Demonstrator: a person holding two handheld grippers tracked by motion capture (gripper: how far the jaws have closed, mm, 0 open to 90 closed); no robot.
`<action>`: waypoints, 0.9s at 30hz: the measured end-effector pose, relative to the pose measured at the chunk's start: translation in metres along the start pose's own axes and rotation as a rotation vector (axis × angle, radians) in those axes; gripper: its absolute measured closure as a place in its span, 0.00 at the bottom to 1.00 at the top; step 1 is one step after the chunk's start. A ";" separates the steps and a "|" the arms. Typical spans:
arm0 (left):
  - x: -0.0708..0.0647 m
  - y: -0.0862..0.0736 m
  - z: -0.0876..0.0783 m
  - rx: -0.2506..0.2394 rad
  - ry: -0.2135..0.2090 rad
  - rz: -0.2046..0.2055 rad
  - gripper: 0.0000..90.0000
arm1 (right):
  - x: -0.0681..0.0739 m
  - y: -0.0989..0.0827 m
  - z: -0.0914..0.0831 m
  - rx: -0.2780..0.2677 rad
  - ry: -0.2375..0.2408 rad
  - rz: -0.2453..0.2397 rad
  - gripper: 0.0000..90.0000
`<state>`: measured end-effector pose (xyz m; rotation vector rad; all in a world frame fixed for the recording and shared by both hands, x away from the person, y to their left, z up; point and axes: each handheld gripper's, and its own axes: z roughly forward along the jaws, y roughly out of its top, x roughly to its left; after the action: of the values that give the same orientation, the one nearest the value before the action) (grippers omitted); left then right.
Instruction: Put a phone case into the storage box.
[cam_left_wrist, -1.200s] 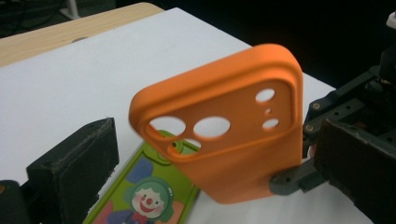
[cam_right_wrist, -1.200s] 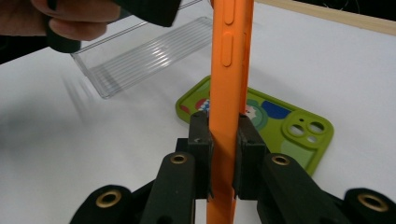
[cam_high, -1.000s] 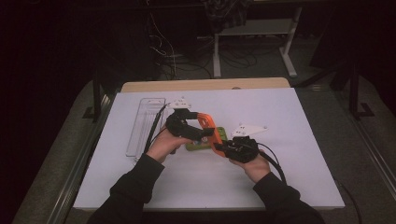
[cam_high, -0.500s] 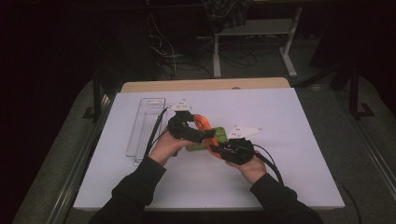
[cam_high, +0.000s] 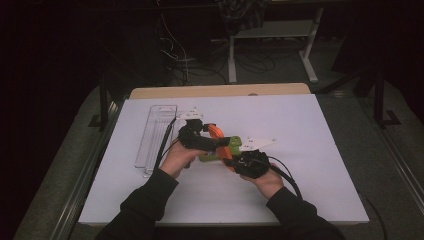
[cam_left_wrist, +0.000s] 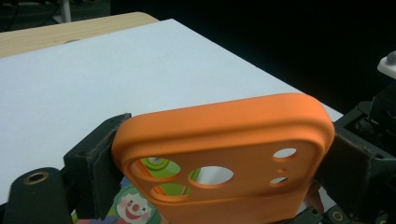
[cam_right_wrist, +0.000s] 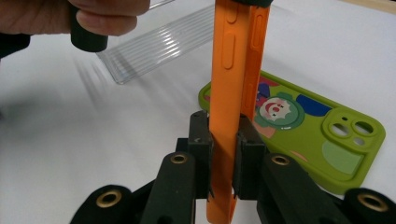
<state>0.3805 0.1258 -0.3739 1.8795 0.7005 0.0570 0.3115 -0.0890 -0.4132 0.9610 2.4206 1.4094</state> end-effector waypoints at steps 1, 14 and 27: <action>-0.001 0.000 0.000 0.003 0.002 0.000 0.14 | 0.000 0.000 0.000 0.000 -0.001 -0.001 0.87; -0.004 0.004 0.001 0.004 0.005 -0.001 0.17 | -0.001 0.000 0.000 0.006 -0.036 -0.021 0.69; 0.001 0.030 -0.006 0.031 0.051 0.052 0.16 | -0.026 -0.014 -0.027 0.082 -0.079 -0.010 0.19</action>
<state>0.3922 0.1235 -0.3452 1.9320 0.6909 0.1284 0.3133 -0.1285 -0.4143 1.0020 2.4384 1.2531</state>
